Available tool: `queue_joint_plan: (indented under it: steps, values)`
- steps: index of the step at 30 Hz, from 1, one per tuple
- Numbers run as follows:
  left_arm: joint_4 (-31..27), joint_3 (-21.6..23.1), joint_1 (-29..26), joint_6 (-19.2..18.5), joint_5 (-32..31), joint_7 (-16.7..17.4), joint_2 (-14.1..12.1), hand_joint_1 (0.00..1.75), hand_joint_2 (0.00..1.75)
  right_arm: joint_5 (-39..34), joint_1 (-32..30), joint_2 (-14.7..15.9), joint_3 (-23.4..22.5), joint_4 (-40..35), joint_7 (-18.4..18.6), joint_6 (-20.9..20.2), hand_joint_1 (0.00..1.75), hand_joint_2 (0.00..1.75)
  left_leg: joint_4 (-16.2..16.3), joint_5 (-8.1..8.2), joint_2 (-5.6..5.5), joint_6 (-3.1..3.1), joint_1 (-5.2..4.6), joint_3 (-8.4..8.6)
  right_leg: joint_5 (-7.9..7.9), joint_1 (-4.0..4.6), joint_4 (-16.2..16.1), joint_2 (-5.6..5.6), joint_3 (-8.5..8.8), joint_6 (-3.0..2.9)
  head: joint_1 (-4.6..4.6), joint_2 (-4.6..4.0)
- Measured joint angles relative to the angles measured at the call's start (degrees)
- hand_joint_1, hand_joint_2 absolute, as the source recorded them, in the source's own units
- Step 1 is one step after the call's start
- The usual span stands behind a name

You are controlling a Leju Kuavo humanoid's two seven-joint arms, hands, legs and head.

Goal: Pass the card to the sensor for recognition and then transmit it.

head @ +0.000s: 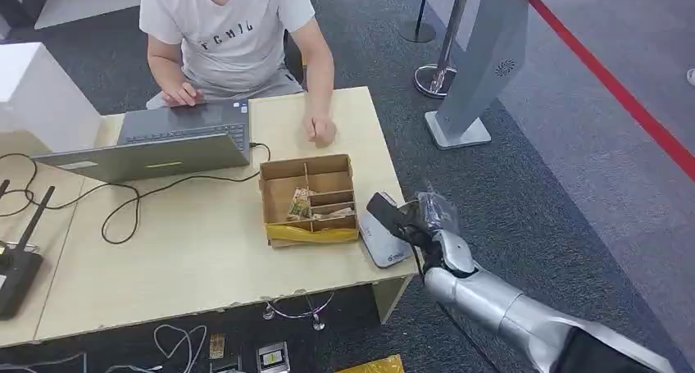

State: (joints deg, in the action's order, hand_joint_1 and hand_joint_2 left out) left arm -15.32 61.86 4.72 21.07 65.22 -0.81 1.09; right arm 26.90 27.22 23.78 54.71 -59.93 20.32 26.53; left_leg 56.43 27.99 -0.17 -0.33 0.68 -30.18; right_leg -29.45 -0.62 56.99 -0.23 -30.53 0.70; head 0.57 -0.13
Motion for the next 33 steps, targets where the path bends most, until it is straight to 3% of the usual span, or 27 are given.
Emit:
queue_joint_plan:
  steps: [4, 10, 19, 33]
  values:
    - [0.0, 0.9, 0.1, 0.4, 0.9, -0.3, -0.1, 0.00, 0.00, 5.7, 2.4, 1.6, -0.9, -2.8, 3.6, 1.6, 1.75, 1.75, 0.0, 0.00, 0.00, 0.00, -0.02, 0.00, 0.02, -0.01, 0.0, 0.04, 0.00, 0.02, 0.00, 0.00]
    - [0.0, 2.4, 0.4, 0.6, 2.6, -0.6, -0.3, 0.00, 0.00, 11.3, 6.5, 3.7, -3.2, -10.2, 4.0, 2.3, 1.75, 1.75, 0.0, -0.01, 0.00, 0.01, -0.01, 0.01, 0.03, -0.01, 0.0, 0.04, 0.00, 0.02, 0.00, 0.00]
    - [0.0, 4.0, 0.6, 0.6, 3.4, -0.7, -0.4, 0.00, 0.00, 12.9, 11.6, 3.6, -3.5, -16.0, 4.0, -0.6, 1.75, 1.75, 0.0, -0.01, 0.00, 0.01, 0.00, -0.02, 0.02, 0.00, 0.0, -0.01, 0.00, 0.02, 0.00, 0.00]
    - [-0.5, 6.2, 1.8, 0.3, 3.9, -0.9, -0.5, 0.00, 0.00, 8.2, 16.7, -3.6, 1.9, -14.1, 0.4, -5.3, 1.75, 1.75, 0.0, -0.01, -0.05, 0.01, 0.02, -0.06, 0.01, 0.03, 0.1, -0.07, -0.01, 0.00, 0.00, 0.00]
